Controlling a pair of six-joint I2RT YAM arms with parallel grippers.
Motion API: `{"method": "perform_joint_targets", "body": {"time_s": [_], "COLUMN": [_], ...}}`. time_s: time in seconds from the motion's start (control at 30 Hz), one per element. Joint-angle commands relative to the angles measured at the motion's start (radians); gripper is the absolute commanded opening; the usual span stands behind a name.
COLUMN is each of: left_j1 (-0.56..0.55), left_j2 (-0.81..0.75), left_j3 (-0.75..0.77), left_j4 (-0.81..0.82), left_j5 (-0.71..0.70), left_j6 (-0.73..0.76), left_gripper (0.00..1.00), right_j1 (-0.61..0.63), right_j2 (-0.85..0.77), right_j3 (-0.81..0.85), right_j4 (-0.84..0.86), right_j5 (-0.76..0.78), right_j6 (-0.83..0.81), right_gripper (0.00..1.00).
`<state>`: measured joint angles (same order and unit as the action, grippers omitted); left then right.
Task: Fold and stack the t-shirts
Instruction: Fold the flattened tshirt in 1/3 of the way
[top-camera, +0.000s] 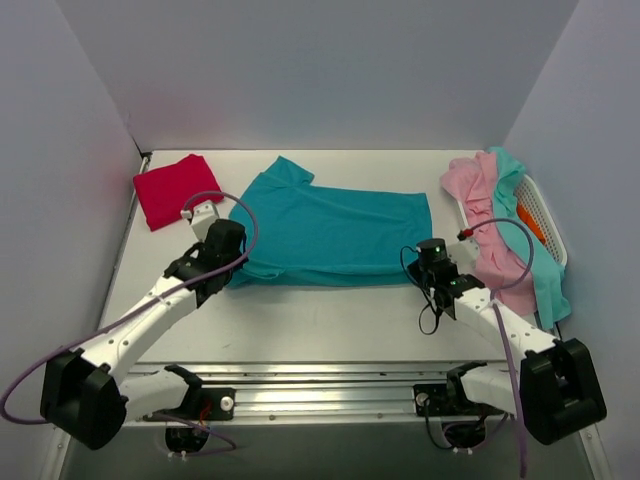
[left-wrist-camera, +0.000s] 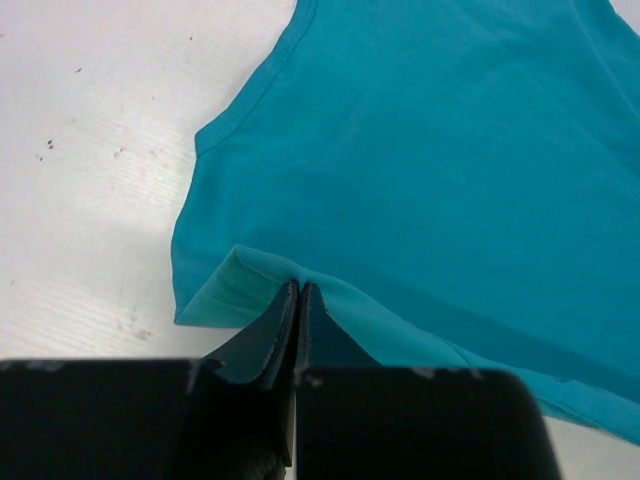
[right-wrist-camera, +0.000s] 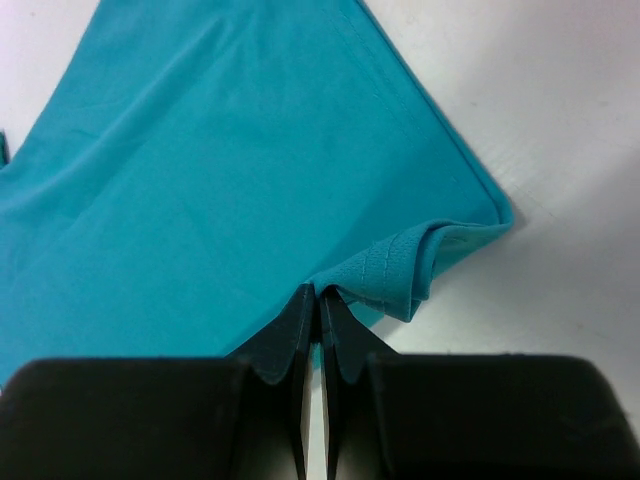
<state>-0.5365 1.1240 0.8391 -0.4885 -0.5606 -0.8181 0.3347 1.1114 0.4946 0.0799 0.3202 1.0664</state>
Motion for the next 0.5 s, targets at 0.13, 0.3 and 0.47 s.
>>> {"method": "perform_joint_targets", "body": {"time_s": [0.13, 0.3, 0.47], "left_j1": [0.096, 0.202, 0.303], "left_j2": [0.175, 0.365, 0.644], "left_j3": [0.143, 0.236, 0.458], "left_j4": [0.208, 0.289, 0.321], "left_j5": [0.148, 0.257, 0.442], "left_j6": [0.125, 0.186, 0.253], "left_gripper": [0.02, 0.02, 0.05], "right_j1": [-0.017, -0.033, -0.066], "right_j2": [0.134, 0.26, 0.441], "right_j3": [0.137, 0.197, 0.284], "right_j4": [0.066, 0.104, 0.115], "right_j5": [0.036, 0.051, 0.12], "right_j6": [-0.028, -0.007, 0.043], "right_gripper": [0.0, 0.0, 0.04]}}
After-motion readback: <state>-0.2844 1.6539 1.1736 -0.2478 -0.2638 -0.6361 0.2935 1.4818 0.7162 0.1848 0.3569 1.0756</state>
